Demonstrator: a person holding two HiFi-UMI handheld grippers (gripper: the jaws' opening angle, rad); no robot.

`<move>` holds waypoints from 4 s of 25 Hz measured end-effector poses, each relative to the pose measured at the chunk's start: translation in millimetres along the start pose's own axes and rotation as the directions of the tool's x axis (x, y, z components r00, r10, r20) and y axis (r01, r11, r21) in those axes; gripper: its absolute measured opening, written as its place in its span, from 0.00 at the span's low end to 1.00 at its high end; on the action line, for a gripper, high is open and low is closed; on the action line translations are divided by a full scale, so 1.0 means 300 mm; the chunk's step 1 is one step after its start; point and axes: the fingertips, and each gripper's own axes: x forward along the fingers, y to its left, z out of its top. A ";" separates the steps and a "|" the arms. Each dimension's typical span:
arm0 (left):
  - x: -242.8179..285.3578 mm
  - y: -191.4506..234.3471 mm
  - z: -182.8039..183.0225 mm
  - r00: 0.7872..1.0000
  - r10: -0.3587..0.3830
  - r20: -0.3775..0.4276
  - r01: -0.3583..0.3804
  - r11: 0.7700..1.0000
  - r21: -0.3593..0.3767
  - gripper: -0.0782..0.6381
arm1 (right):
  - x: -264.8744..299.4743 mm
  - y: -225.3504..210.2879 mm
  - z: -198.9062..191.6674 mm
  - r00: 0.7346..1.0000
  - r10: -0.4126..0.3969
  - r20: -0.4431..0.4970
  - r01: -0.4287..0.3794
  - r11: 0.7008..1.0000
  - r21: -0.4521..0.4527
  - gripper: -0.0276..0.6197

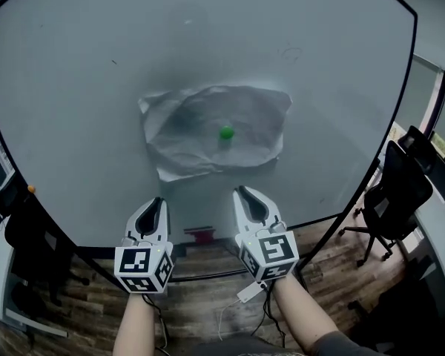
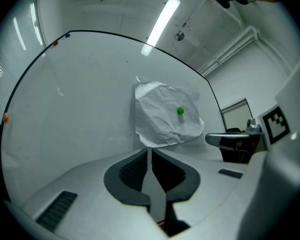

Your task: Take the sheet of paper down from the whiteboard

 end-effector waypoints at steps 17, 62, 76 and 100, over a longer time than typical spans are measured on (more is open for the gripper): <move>0.044 0.050 0.012 0.996 -0.093 0.000 0.093 0.995 0.031 0.14 | 0.203 -0.033 0.264 0.983 -0.117 0.139 0.132 0.986 -0.107 0.27; 0.200 0.027 0.005 0.997 -0.073 -0.025 0.071 0.994 -0.081 0.25 | 0.275 -0.070 0.312 0.960 -0.193 0.202 0.243 0.934 -0.262 0.24; 0.173 0.044 0.014 0.997 -0.080 -0.002 0.079 0.991 -0.109 0.13 | 0.276 -0.061 0.319 0.963 -0.175 0.205 0.227 0.937 -0.265 0.24; 0.061 0.042 -0.067 0.992 -0.116 -0.042 0.110 0.984 -0.138 0.13 | 0.119 -0.047 0.079 0.975 -0.217 0.043 0.221 0.963 -0.152 0.24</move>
